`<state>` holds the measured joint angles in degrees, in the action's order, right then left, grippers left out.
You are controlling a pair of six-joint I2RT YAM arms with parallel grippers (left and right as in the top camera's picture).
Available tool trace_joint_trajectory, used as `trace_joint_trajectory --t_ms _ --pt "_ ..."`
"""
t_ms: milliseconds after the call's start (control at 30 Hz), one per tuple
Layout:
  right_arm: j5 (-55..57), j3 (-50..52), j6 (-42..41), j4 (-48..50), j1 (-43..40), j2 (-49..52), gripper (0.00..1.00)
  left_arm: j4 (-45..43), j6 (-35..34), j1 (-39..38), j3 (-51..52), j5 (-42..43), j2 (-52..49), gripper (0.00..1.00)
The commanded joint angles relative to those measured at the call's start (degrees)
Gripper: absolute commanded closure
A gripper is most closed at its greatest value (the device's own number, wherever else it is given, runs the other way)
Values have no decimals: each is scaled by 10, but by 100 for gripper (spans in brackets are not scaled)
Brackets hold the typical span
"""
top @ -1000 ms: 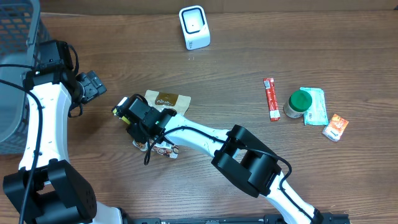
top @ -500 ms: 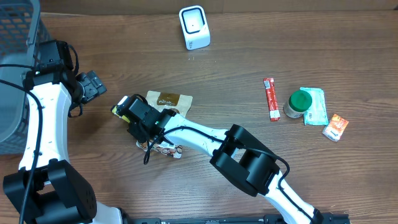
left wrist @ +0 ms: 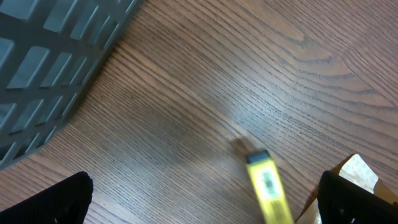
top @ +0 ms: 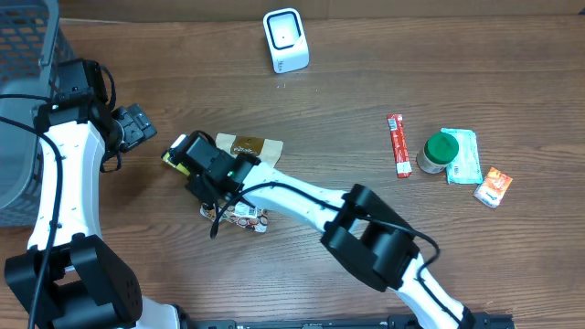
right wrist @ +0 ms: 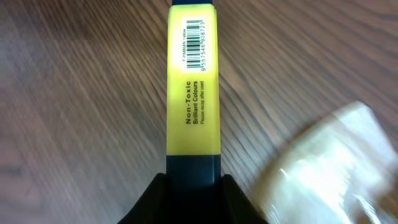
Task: Scan the item barcode
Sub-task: 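Lift the highlighter and pull it out from the bag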
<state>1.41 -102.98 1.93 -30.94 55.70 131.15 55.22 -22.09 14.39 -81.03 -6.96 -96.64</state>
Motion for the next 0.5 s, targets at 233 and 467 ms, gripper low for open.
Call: trace_joint_trajectory --t_ms 233,467 --pt "0 -19 1 -161 -80 -116 96 -2 2 2 -7 -9 7 0" --pt "-18 -12 1 -301 -130 -116 96 -2 2 2 -7 -9 7 0"
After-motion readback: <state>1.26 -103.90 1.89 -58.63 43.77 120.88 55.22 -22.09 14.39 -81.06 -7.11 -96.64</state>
